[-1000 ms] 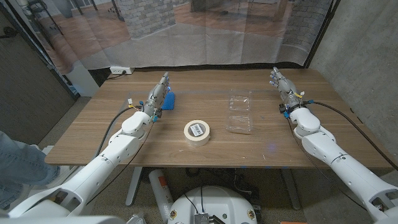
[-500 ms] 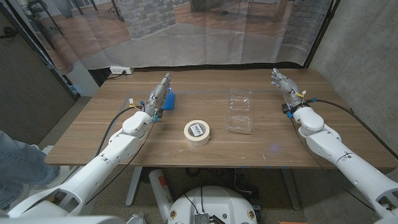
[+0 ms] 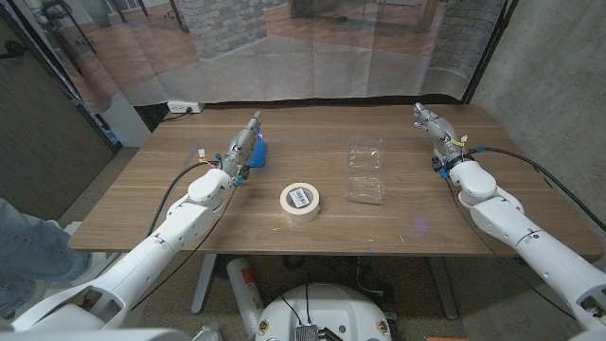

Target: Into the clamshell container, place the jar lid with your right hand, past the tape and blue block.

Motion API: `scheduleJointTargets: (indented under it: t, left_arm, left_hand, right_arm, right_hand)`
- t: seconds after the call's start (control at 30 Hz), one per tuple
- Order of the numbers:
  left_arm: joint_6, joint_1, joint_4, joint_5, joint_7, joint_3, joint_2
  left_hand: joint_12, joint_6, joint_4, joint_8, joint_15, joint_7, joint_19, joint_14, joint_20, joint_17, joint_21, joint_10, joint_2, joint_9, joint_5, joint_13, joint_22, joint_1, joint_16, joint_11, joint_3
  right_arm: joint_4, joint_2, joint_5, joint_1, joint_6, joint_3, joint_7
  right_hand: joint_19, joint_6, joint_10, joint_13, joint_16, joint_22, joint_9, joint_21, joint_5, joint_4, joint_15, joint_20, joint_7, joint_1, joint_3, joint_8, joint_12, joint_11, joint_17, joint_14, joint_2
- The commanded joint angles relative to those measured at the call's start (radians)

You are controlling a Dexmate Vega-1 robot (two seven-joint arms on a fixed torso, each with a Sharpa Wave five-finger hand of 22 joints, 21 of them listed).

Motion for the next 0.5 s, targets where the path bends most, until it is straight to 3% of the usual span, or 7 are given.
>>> scheduleJointTargets:
  t: [0.03,0.5]
  left_arm:
    - [0.011,-0.001,-0.003,0.003,0.007,0.004,0.000]
    - [0.018,0.004,-0.014,0.006,0.014,0.004,0.004]
  left_hand:
    - [-0.003,0.000,-0.005,-0.001,0.002,-0.002,-0.036,0.006,-0.017,0.002,-0.002,0.004,0.002,0.005,0.007,0.001,0.005,0.013,-0.002,-0.001,0.001]
    - [-0.004,0.001,-0.006,-0.002,0.001,-0.003,-0.035,0.005,-0.017,0.003,-0.004,0.004,0.004,0.005,0.006,0.001,0.005,0.015,-0.003,-0.002,0.000]
  right_arm:
    - [0.011,-0.014,-0.040,0.016,0.008,-0.009,0.002]
    - [-0.016,-0.042,-0.066,0.014,-0.017,-0.014,0.003]
  right_hand:
    - [0.011,0.008,0.010,0.003,0.000,0.002,0.003,-0.004,-0.004,-0.004,-0.002,-0.033,-0.003,0.011,0.004,0.002,-0.002,-0.003,0.001,0.012,0.001]
    - [0.015,0.008,0.012,0.003,-0.002,0.002,0.003,-0.011,-0.005,-0.007,-0.003,-0.034,-0.005,0.013,0.003,0.000,-0.005,-0.005,0.001,0.012,0.002]
